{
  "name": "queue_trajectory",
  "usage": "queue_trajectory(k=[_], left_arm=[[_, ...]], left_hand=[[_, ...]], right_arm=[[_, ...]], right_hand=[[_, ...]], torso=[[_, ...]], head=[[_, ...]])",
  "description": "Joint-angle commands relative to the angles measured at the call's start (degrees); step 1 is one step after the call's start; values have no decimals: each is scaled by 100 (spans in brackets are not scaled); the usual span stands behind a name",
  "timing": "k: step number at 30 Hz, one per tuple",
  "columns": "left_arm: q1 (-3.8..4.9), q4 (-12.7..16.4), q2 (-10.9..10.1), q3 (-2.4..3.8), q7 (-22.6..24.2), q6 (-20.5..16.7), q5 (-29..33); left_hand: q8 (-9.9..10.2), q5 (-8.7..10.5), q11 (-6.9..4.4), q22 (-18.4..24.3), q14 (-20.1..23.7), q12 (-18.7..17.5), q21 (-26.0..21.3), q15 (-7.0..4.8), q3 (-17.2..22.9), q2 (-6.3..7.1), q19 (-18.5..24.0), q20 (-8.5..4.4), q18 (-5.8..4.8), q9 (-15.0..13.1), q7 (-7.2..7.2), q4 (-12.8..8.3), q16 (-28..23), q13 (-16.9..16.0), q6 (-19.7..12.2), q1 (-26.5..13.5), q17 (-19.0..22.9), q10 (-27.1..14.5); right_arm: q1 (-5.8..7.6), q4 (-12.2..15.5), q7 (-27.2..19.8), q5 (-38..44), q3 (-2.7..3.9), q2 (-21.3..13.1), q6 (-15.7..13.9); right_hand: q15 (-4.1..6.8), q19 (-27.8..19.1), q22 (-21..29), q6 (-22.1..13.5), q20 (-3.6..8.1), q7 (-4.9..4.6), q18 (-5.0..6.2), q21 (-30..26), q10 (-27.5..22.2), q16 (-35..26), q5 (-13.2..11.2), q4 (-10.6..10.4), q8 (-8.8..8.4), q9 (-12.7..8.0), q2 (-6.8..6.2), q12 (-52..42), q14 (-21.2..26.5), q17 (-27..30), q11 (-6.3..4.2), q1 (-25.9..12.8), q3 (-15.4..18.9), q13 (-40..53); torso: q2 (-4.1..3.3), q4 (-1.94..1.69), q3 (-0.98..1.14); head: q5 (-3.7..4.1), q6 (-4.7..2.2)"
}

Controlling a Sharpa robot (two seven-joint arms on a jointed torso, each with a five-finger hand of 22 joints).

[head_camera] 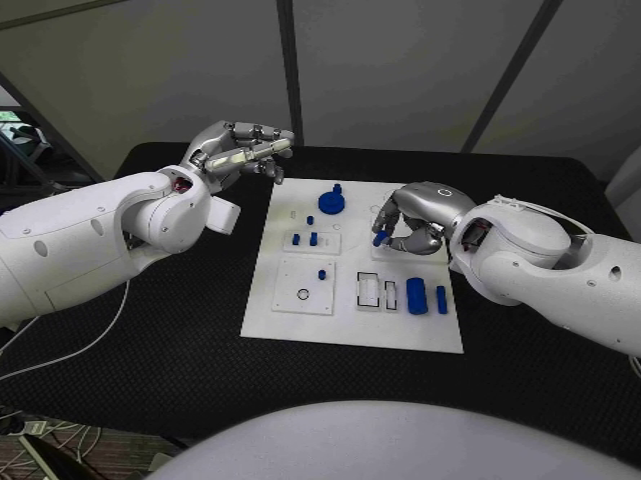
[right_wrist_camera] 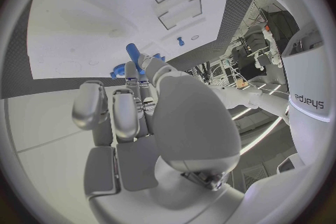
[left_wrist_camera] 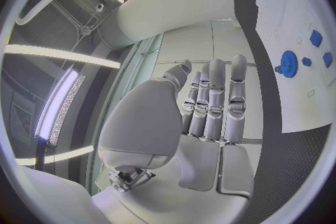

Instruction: Assemble the parts on the task board

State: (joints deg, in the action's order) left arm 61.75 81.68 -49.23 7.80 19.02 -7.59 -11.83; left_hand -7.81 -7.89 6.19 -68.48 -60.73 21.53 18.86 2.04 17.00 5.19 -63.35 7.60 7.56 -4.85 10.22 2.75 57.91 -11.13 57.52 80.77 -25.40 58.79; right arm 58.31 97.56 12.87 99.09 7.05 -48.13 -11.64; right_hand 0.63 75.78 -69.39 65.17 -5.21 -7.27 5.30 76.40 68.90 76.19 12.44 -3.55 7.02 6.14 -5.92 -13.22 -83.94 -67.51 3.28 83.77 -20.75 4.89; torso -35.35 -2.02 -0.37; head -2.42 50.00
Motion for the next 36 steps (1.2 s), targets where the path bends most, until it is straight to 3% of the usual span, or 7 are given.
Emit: queue_trajectory(k=[1, 6, 11, 14, 17, 31, 36], left_arm=[[10, -2, 16, 5, 13, 59, 29], [10, -7, 32, 4, 4, 54, 30], [11, -20, 69, 4, -9, 63, 30], [12, -23, 86, 4, -12, 69, 30], [12, -27, 99, 3, -14, 71, 30], [13, -54, 160, 3, -14, 84, 30], [13, -62, 167, 3, -14, 85, 30]], left_hand=[[29, 3, 8, 10, 31, 20, -19, 15, -11, -21, -31, 24, 277, 8, 0, -26, -23, -9, -36, 52, -8, -38], [29, 3, 8, 10, 31, 20, -19, 15, -11, -21, -31, 24, 277, 8, 0, -26, -23, -9, -36, 52, -8, -38], [27, 2, 9, 12, 34, 24, -22, 16, -11, -25, -30, 25, 278, 7, 0, -28, -25, -10, -38, 56, -8, -41], [27, 2, 9, 12, 34, 24, -22, 16, -11, -25, -30, 25, 278, 7, 0, -28, -25, -10, -38, 56, -8, -41], [27, 2, 9, 12, 34, 24, -22, 16, -11, -25, -30, 25, 278, 7, 0, -28, -25, -10, -38, 56, -8, -41], [27, 2, 9, 12, 34, 24, -22, 16, -11, -25, -30, 25, 278, 7, 0, -28, -25, -10, -38, 56, -8, -41], [27, 2, 9, 12, 34, 24, -22, 16, -11, -25, -30, 25, 278, 7, 0, -28, -25, -10, -38, 56, -8, -41]], right_arm=[[10, 236, -128, -45, 6, -11, -517], [10, 442, -194, -200, 8, 84, -571], [6, 340, -307, -418, -11, 398, -496], [-9, 246, -375, -499, -57, 584, -417], [-28, 178, -430, -557, -160, 714, -353], [-96, -190, -513, -481, -420, 1198, -41], [-119, -276, -500, -412, -457, 1287, 39]], right_hand=[[53, 75, -51, 25, 3, -2, -65, 53, 50, 21, 0, 5, 24, 45, 34, 26, -251, -9, -5, -24, -26, 6], [53, 132, -137, 25, 3, -3, -85, 110, 50, 19, 0, 5, 24, 45, 34, 28, -251, -4, -5, -24, -26, 6], [54, 171, -196, 22, 3, -3, -98, 149, 50, 10, 4, 7, 22, 46, 38, 34, -248, 11, -4, -22, -31, 6], [53, 176, -205, 16, 4, -6, -100, 156, 47, 6, 11, 11, 17, 46, 41, 44, -246, 20, -3, -19, -36, 6], [51, 176, -208, 4, 5, -12, -100, 160, 38, 5, 15, 15, 8, 45, 40, 61, -245, 23, 2, -18, -41, 5], [46, 172, -210, -12, 4, -21, -100, 165, 30, 4, 33, 33, -4, 45, 47, 88, -242, 27, 9, -5, -57, 5], [46, 172, -210, -12, 4, -21, -100, 165, 30, 4, 33, 33, -4, 45, 47, 88, -242, 27, 9, -5, -57, 5]], torso=[[-10, -10, 2], [-11, -15, -9], [-9, -6, -1], [-17, -21, -1], [-14, -14, -5], [-19, -14, 3], [-23, -9, 3]], head=[[9, 0], [-33, 0], [-102, 0], [-113, 0], [-142, 0], [-208, 0], [-245, 0]])
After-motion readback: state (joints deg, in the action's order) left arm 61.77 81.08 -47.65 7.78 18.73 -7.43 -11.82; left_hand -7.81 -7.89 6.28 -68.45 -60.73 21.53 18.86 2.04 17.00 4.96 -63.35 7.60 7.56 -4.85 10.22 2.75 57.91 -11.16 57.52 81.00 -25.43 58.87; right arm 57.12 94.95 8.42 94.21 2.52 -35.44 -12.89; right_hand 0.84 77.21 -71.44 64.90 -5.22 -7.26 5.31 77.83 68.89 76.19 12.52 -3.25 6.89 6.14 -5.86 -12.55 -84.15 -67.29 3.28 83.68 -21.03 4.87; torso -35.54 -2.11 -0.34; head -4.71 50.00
